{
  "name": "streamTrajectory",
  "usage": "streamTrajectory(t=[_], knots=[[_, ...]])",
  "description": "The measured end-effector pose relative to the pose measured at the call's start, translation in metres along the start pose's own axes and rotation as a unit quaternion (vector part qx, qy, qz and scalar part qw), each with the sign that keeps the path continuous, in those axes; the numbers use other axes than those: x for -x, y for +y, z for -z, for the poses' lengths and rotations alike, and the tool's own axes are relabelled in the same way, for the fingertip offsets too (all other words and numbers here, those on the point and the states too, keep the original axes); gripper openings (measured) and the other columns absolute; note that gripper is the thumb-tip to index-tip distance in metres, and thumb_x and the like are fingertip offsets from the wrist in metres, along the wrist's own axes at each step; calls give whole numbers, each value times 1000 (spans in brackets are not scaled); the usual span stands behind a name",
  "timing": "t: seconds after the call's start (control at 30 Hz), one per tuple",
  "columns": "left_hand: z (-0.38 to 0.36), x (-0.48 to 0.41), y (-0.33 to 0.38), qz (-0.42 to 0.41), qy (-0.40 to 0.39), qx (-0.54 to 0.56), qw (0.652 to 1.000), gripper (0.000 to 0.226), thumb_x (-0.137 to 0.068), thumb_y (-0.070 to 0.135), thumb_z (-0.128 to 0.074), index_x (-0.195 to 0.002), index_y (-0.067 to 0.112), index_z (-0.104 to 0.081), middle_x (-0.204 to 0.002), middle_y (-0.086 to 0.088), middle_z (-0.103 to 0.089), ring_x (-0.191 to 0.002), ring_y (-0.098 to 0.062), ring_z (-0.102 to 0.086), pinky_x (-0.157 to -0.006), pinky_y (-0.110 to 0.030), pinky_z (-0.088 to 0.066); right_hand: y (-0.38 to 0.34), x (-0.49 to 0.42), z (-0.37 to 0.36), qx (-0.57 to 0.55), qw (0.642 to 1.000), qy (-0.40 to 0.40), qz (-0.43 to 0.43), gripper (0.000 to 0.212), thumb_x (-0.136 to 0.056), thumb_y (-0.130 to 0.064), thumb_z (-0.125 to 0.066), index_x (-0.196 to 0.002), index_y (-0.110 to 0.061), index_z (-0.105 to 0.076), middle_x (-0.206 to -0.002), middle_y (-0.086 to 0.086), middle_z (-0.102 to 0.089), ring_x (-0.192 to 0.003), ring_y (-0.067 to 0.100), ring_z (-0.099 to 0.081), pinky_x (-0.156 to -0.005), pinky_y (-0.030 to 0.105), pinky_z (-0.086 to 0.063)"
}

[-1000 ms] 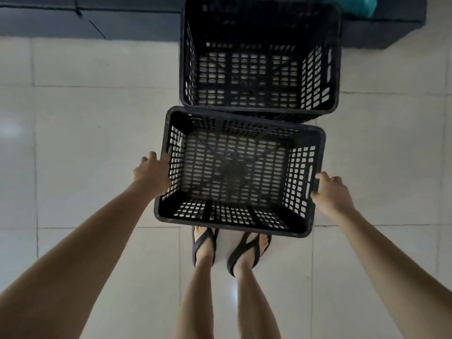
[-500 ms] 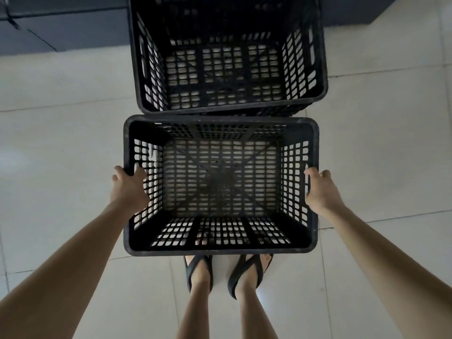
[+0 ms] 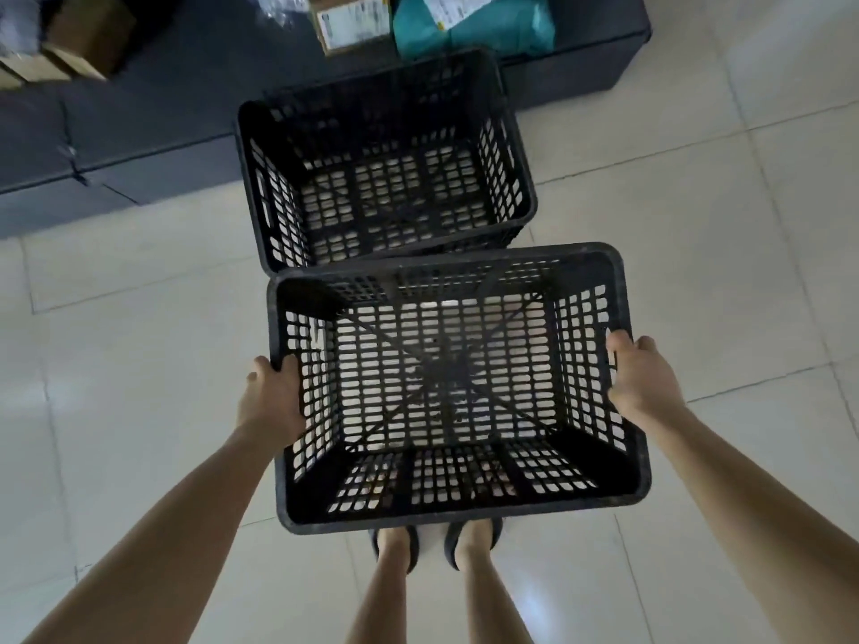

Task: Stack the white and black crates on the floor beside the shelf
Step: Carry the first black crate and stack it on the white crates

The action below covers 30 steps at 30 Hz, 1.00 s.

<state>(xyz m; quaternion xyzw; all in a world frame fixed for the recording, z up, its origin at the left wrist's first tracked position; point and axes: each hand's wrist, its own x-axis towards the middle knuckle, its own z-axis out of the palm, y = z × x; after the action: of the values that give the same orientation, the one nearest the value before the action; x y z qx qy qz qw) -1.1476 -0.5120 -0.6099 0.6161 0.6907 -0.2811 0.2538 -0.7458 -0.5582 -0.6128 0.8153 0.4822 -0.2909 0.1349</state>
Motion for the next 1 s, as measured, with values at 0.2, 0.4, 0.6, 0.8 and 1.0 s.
streamTrajectory(t=[0.2,0.4,0.6,0.8,1.0], knots=[[77,77,57,-45,11,-43,998,42,-80,-2,-61,-117,7,-43,-114,-17,-42,-100,-31,-56,-79,-33,-54,51,50,106,4,998,17,-53,46,-81,11,-46,-119,-16,-45,-104,11,-46,-88,31,-58,-72,41,-56],[170,157,131,-86,29,-61,994,45,-84,3,-56,-126,9,-41,-120,-17,-43,-105,-35,-59,-87,-39,-54,115,102,225,-9,996,48,-74,54,-81,13,-45,-126,-18,-43,-101,7,-42,-88,28,-58,-73,40,-55],[273,205,222,-133,82,-70,985,43,-87,12,-53,-128,7,-39,-122,-21,-44,-108,-41,-59,-89,-45,-52,187,129,331,-21,992,92,-81,42,-87,3,-45,-126,-13,-46,-112,15,-48,-96,34,-60,-86,41,-53],[357,230,324,-179,102,-111,972,47,-85,9,-54,-130,5,-38,-127,-25,-42,-107,-42,-59,-85,-45,-53,261,116,420,-39,987,117,-101,36,-85,-2,-48,-120,-11,-51,-113,19,-51,-98,35,-59,-87,40,-52],[415,219,430,-214,125,-145,958,53,-87,9,-52,-137,6,-37,-126,-23,-47,-112,-40,-58,-89,-43,-52,333,66,503,-64,983,135,-110,34,-83,-1,-47,-115,-7,-56,-113,20,-62,-106,35,-59,-86,35,-50]])
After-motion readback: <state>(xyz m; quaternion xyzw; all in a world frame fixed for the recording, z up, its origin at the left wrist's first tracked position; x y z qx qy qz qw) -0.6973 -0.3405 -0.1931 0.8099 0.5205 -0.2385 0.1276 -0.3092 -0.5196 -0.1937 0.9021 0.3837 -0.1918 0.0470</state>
